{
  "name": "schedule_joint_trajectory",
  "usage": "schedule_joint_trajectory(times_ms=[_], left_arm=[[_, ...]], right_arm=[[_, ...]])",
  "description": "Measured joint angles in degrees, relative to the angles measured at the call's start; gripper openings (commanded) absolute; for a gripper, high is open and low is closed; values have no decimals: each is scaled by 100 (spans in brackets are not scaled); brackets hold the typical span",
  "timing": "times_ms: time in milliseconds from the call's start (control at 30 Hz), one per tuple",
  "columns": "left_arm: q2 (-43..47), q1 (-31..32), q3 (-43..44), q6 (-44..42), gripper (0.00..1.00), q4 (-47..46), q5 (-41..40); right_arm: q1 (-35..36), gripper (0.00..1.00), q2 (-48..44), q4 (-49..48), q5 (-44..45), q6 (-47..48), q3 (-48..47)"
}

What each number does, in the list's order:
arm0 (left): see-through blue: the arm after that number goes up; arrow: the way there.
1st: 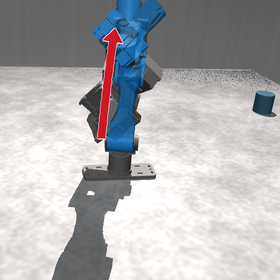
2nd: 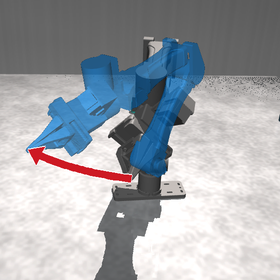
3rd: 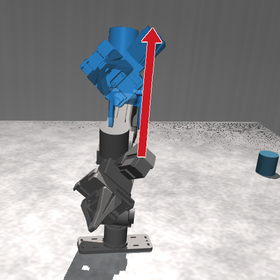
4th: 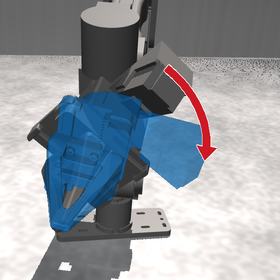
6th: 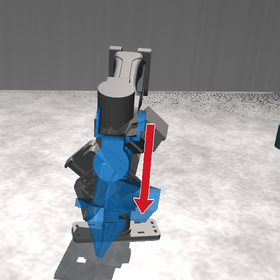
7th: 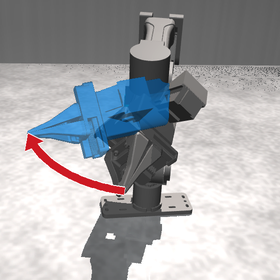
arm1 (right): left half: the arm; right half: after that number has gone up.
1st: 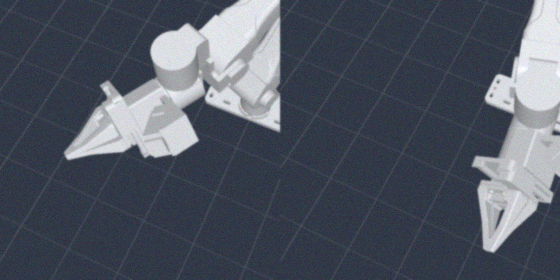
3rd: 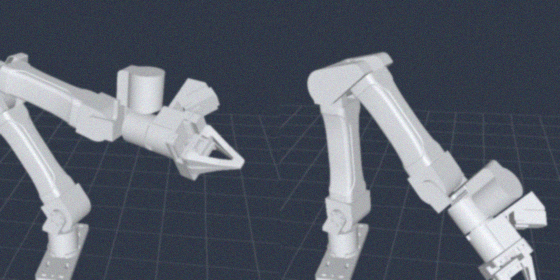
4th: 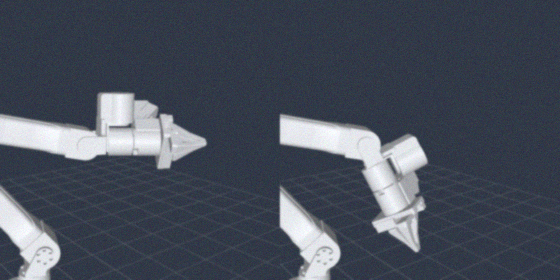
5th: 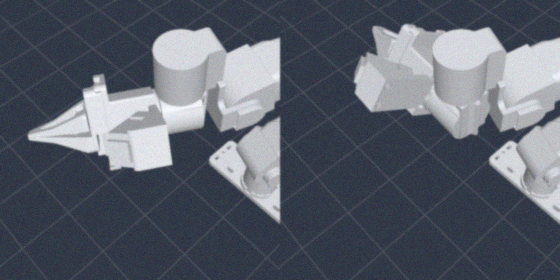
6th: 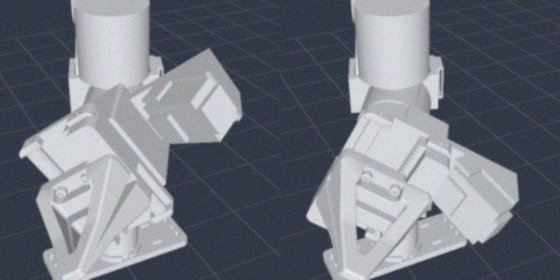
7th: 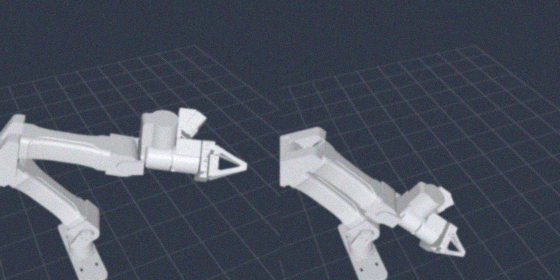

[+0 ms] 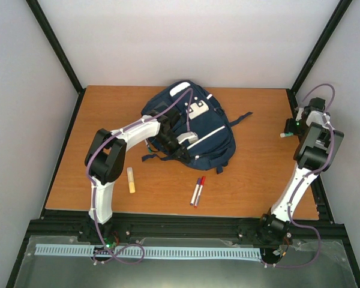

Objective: Pack the student bag
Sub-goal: Move the stationery to the center of the board.

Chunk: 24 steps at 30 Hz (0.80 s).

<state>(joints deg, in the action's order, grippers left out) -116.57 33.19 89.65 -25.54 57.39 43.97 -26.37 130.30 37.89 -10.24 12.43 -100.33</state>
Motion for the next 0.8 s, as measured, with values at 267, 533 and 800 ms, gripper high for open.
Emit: schedule_joint_trajectory(times_ms=[267, 533, 800], left_arm=[[0, 0, 0, 4, 5, 2, 15], [0, 0, 0, 28, 6, 2, 28], [0, 0, 0, 42, 6, 0, 39]], right_arm=[[70, 73, -715, 203, -33, -153, 957], [101, 60, -1102, 74, -236, -284, 1572], [142, 54, -1357, -70, -411, -238, 1991]])
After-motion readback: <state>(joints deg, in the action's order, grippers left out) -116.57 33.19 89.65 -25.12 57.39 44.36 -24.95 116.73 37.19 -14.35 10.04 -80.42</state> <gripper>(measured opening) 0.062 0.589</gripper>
